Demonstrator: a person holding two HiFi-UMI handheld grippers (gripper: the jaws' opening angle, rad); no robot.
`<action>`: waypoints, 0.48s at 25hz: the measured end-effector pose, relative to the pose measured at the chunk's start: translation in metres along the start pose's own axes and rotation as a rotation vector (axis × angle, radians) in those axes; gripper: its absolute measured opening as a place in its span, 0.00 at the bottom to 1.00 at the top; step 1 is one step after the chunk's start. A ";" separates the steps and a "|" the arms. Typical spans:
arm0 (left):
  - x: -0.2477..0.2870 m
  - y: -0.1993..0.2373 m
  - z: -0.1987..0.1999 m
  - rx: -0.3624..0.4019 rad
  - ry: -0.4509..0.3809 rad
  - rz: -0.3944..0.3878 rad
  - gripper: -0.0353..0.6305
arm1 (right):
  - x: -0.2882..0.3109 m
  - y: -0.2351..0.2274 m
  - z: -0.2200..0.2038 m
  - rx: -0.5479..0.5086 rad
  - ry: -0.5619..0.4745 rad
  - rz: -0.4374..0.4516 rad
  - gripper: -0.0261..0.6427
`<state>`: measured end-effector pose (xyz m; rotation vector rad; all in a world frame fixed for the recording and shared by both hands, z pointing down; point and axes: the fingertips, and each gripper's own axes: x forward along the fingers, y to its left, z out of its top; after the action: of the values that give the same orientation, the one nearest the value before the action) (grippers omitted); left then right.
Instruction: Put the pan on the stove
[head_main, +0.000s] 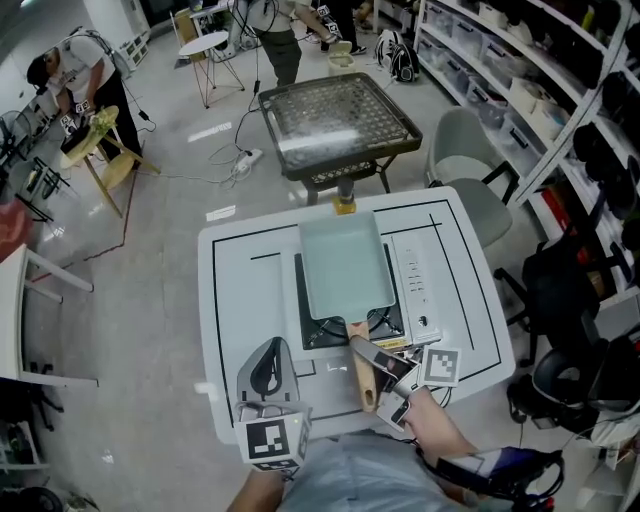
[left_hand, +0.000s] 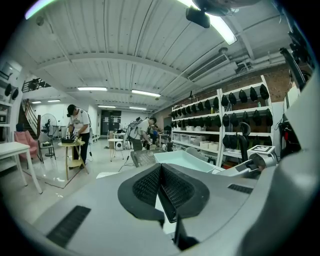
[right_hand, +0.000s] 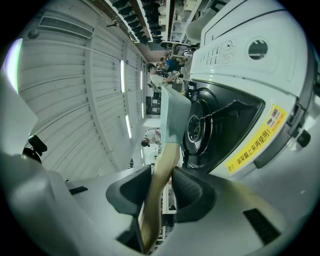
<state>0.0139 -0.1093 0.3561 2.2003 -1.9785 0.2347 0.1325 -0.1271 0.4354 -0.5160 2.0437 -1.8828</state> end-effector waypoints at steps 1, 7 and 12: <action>0.002 0.000 -0.001 -0.003 0.007 0.002 0.08 | 0.001 -0.003 0.000 0.006 0.001 -0.004 0.26; 0.009 0.001 -0.008 0.001 0.029 0.000 0.08 | 0.003 -0.013 0.003 0.034 0.000 -0.017 0.26; 0.014 0.000 -0.014 0.002 0.043 -0.003 0.08 | 0.004 -0.017 0.006 0.037 0.003 -0.010 0.26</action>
<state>0.0153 -0.1194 0.3733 2.1802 -1.9535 0.2804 0.1324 -0.1354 0.4518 -0.5148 2.0073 -1.9245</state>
